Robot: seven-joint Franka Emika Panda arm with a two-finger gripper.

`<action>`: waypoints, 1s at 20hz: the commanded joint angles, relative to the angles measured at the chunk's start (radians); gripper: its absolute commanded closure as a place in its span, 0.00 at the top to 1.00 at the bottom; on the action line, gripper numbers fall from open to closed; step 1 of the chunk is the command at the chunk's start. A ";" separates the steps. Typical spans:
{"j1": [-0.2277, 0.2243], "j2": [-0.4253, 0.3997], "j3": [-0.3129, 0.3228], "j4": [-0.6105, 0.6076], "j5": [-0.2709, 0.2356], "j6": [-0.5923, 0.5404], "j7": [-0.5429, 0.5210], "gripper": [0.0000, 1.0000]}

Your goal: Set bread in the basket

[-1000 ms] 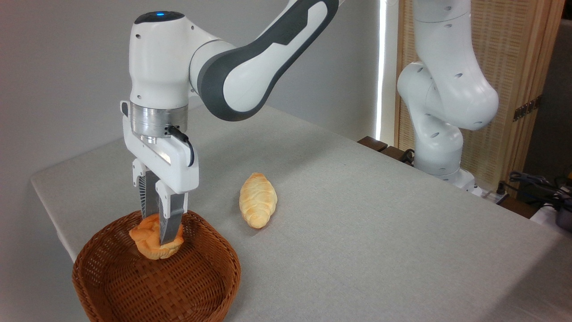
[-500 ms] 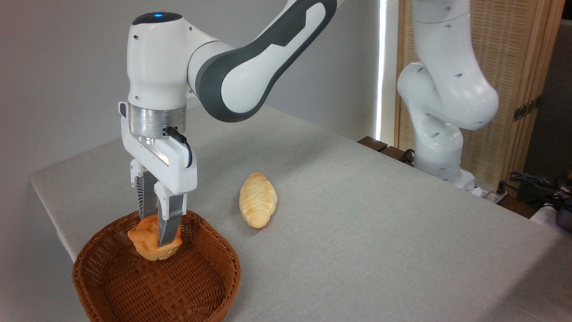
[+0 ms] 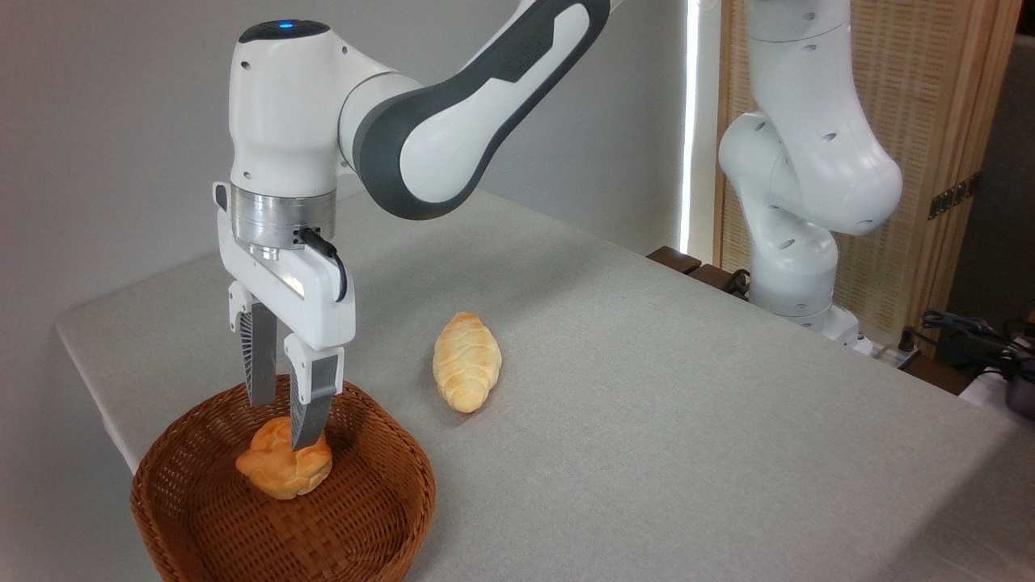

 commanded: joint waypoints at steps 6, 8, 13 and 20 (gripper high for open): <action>0.008 -0.064 0.018 0.074 0.014 -0.184 -0.014 1.00; 0.008 -0.086 0.021 0.094 0.015 -0.268 -0.012 1.00; 0.008 -0.159 0.050 0.094 0.015 -0.368 0.030 1.00; 0.008 -0.234 0.096 0.068 0.012 -0.583 0.187 1.00</action>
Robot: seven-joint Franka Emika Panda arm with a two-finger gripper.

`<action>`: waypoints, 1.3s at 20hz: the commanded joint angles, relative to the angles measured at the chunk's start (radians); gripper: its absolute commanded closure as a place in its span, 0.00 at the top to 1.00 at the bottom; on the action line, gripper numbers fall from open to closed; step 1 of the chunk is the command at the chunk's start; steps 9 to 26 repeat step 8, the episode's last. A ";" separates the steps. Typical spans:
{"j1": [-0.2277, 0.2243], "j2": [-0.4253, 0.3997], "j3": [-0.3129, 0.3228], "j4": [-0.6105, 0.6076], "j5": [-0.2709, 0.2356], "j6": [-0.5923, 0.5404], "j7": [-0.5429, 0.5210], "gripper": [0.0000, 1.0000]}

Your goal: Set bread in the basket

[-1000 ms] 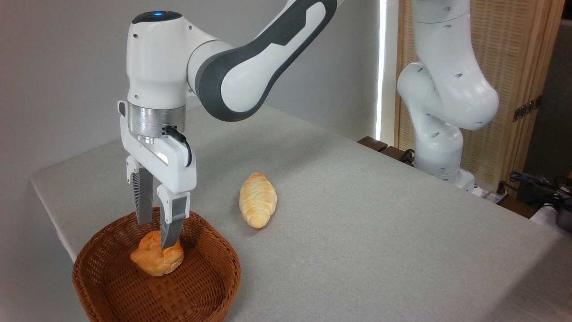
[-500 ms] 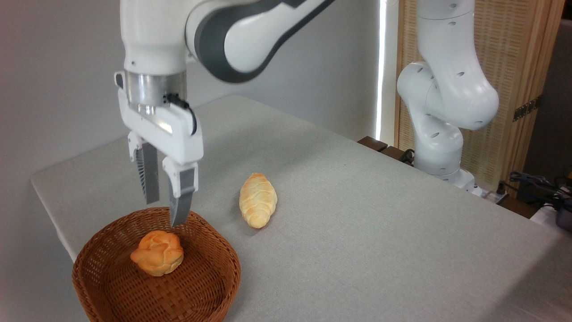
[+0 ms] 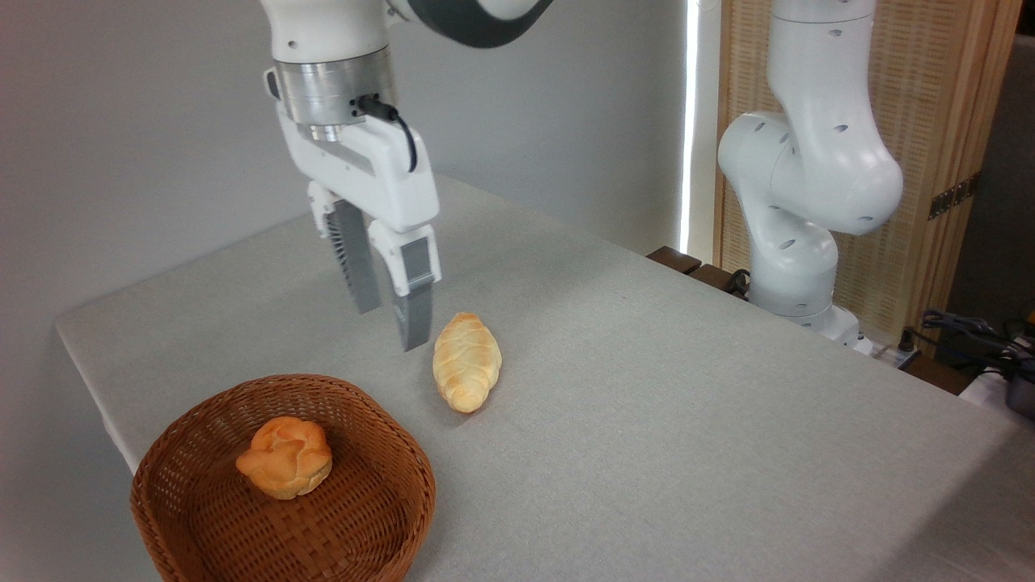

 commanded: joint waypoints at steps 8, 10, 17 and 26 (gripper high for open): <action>-0.007 -0.073 0.047 -0.057 0.000 -0.046 0.026 1.00; -0.007 -0.073 0.047 -0.057 0.000 -0.046 0.026 1.00; -0.007 -0.073 0.047 -0.057 0.000 -0.046 0.026 1.00; -0.007 -0.073 0.047 -0.057 0.000 -0.046 0.026 1.00</action>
